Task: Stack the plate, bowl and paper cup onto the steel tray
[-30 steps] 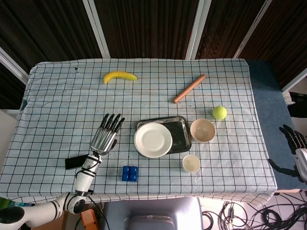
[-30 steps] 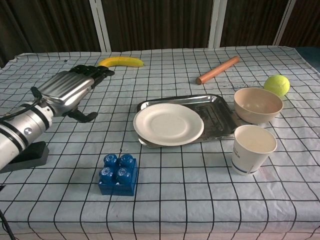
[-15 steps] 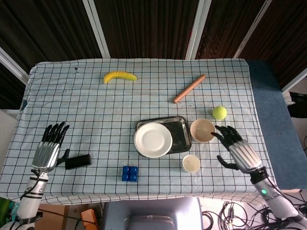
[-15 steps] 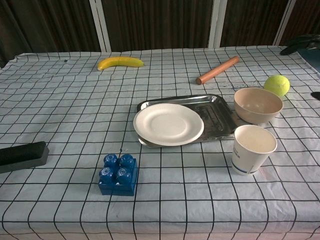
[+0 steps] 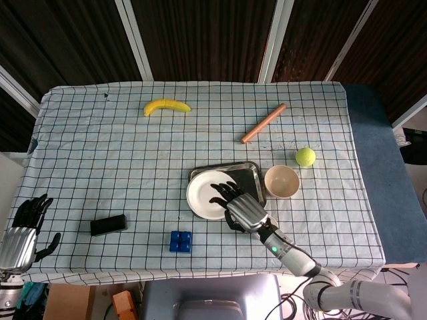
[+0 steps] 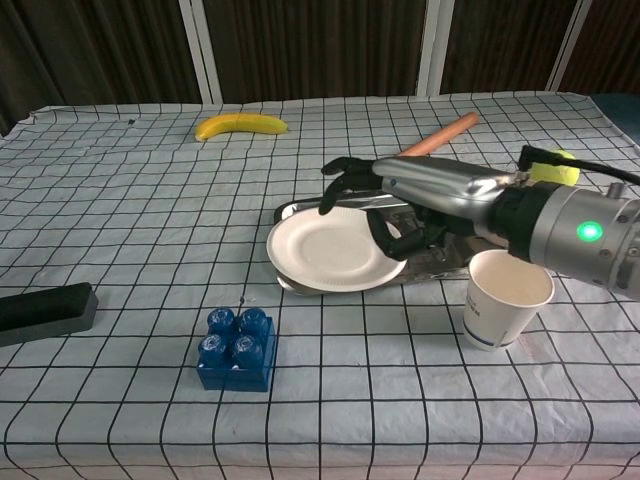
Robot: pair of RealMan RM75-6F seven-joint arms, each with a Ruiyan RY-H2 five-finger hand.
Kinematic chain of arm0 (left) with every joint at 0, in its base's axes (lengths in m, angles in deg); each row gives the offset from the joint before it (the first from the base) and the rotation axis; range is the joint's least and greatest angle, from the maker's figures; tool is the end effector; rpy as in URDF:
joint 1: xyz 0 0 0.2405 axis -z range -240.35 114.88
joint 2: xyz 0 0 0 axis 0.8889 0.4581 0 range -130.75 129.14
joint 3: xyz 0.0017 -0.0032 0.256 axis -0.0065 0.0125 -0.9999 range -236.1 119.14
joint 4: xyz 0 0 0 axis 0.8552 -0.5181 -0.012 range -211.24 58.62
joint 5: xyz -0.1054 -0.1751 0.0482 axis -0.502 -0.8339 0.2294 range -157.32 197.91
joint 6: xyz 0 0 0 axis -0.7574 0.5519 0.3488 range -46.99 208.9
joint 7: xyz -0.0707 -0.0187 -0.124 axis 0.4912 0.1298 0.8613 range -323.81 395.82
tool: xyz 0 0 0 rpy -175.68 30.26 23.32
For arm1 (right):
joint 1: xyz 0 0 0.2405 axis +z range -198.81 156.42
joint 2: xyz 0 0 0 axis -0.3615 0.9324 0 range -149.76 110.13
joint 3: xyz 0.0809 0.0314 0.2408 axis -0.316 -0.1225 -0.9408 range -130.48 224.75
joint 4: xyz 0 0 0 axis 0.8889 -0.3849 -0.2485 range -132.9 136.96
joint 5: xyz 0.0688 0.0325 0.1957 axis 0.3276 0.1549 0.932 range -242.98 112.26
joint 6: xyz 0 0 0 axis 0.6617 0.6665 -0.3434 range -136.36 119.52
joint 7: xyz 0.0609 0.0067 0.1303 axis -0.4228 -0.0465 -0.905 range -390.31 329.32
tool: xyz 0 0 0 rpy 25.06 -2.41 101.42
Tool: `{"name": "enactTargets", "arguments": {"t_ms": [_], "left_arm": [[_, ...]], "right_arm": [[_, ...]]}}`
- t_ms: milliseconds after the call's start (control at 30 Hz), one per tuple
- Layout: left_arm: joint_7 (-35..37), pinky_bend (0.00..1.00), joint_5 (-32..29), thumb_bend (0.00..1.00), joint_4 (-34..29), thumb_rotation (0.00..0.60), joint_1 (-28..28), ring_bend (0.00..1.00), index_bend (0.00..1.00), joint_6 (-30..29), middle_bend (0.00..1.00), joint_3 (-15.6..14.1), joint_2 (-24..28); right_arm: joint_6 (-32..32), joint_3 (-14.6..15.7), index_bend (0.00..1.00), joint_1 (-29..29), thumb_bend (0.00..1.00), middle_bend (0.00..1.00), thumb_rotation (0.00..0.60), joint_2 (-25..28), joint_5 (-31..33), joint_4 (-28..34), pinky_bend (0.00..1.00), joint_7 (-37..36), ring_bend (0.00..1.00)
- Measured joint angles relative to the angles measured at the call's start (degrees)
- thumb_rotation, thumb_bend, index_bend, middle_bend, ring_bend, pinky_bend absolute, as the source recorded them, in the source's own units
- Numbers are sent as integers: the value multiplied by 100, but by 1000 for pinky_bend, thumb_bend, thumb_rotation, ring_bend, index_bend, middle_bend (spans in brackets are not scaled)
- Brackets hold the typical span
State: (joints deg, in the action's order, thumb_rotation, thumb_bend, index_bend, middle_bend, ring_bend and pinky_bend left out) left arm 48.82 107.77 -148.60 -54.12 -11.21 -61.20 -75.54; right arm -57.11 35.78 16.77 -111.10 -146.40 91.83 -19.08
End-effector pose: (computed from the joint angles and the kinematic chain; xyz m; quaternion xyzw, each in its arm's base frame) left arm -0.3411 0.1876 0.1334 -0.6006 -0.3666 -0.4409 0.5572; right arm -0.1095 -0.2945 -0.0435 0.7822 -0.3738 0.4148 0.2764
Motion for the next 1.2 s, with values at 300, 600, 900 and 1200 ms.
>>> {"name": "enactTargets", "arguments": {"t_ms": [300, 600, 900, 1200], "left_arm": [[257, 0, 2, 365, 223, 600, -124, 0, 0, -4, 24, 153, -15], [273, 0, 14, 364, 290, 600, -144, 0, 0, 118, 28, 233, -83], [121, 0, 91, 364, 253, 600, -138, 0, 0, 215, 28, 263, -130], [100, 0, 134, 363, 215, 600, -137, 0, 0, 252, 30, 311, -125]], "right_arm": [[402, 46, 287, 476, 838, 0, 558, -702, 782, -491, 0, 705, 0], [512, 338, 287, 584, 838, 0, 553, -710, 847, -513, 0, 790, 0], [430, 452, 287, 604, 838, 0, 568, -576, 1307, -546, 0, 1234, 0], [231, 454, 230, 578, 819, 0, 600, -326, 1528, -479, 0, 1279, 0]]}}
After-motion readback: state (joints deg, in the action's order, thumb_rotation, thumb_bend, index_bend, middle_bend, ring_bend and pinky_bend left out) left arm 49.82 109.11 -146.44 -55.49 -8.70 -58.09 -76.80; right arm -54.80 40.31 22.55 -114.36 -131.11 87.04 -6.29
